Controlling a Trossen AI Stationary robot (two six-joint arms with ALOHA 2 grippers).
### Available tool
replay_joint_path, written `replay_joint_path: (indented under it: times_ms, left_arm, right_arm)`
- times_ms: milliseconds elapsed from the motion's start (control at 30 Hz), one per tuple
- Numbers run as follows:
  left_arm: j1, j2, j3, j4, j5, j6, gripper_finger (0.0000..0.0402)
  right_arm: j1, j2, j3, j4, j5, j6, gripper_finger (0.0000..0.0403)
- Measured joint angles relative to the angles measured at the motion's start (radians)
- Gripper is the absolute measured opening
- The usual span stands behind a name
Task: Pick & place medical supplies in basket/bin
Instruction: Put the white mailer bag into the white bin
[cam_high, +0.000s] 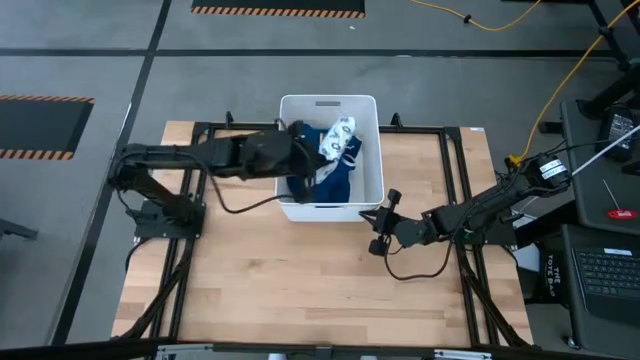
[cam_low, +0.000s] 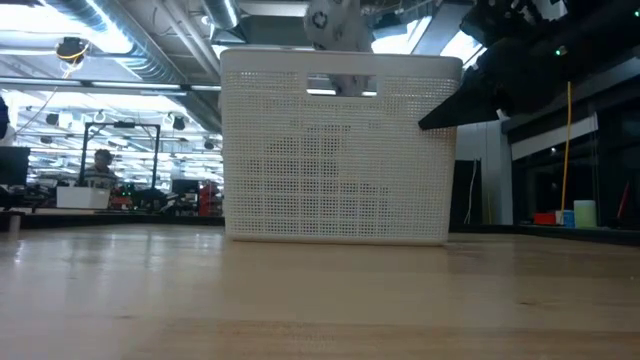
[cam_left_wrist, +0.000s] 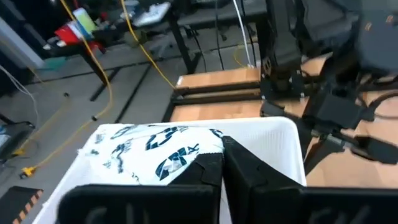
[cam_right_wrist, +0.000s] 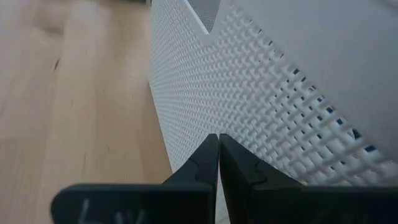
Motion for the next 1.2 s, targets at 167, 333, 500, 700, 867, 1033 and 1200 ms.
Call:
replay_joint_path:
  times_ms: [167, 333, 500, 700, 867, 1033, 1200]
  left_arm:
    - [0.045, 0.07, 0.0, -0.001, 0.102, 0.001, 0.0001]
    - [0.071, 0.136, 0.0, 0.001, 0.198, -0.012, 0.0001]
    - [0.081, 0.2, 0.0, 0.003, 0.296, -0.028, 0.0001]
    - [0.085, 0.271, 0.0, 0.024, 0.298, -0.026, 0.0001]
    - [0.104, 0.313, 0.0, 0.023, 0.337, -0.026, 0.0001]
    - [0.116, 0.334, 0.0, 0.027, 0.349, -0.026, 0.001]
    - [0.12, 0.336, 0.0, 0.025, 0.315, 0.023, 0.005]
  right_arm:
    - [0.0, 0.0, 0.0, -0.017, -0.001, 0.027, 0.0018]
    - [0.0, 0.0, 0.0, -0.021, -0.057, 0.027, 0.0018]
    - [0.0, 0.0, 0.0, -0.025, -0.061, 0.05, 0.0018]
    - [0.0, 0.0, 0.0, -0.024, -0.062, 0.051, 0.0018]
    - [0.0, 0.0, 0.0, -0.022, -0.063, 0.061, 0.0018]
    - [0.0, 0.0, 0.0, -0.021, -0.063, 0.061, 0.0018]
    - [0.0, 0.0, 0.0, -0.021, -0.063, 0.054, 0.0018]
